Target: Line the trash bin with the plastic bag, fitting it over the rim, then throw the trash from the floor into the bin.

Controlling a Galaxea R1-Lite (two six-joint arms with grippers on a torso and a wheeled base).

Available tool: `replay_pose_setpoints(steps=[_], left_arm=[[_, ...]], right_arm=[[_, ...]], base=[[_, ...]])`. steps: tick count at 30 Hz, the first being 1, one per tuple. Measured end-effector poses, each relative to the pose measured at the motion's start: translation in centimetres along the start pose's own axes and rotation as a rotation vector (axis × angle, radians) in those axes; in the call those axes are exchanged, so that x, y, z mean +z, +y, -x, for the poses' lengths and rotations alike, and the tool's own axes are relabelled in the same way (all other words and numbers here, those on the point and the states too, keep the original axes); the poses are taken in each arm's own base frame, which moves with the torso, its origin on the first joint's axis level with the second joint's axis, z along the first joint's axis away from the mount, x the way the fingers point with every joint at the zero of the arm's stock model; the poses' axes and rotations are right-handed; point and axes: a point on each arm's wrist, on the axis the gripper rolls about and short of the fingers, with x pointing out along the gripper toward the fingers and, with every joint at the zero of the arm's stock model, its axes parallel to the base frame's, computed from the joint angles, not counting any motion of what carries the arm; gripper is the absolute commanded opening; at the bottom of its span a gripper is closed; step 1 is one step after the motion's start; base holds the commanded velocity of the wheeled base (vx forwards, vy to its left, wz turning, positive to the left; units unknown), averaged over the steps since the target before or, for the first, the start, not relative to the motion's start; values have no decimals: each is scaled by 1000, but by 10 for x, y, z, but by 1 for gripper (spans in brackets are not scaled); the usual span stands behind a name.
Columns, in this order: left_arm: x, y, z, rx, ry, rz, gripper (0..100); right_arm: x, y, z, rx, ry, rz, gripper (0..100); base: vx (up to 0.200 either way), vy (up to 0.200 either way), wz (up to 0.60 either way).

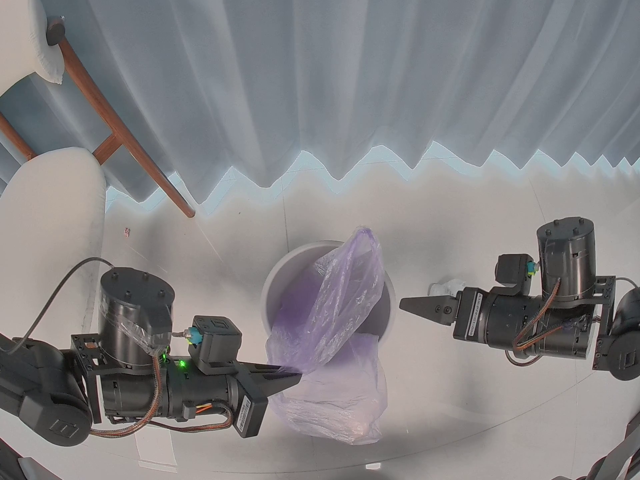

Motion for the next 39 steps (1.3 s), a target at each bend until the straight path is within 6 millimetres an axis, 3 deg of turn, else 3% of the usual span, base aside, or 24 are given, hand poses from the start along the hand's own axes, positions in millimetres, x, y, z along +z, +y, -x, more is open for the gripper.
replay_pose_setpoints(steps=[11,19,26,39], left_arm=[[-1,1,-1,2,4,-1,0],[-1,1,-1,2,6,-1,0],[-1,1,-1,1,6,0,0],[1,1,-2,1,-11,3,0]], right_arm=[[17,55,16,122,-87,-17,100],[16,57,5,91,-87,-14,100],[16,58,-18,52,-81,-16,100],[7,48,-45,-48,-67,-20,100]], base=[[0,0,0],[0,0,0],[0,0,0],[0,0,0]])
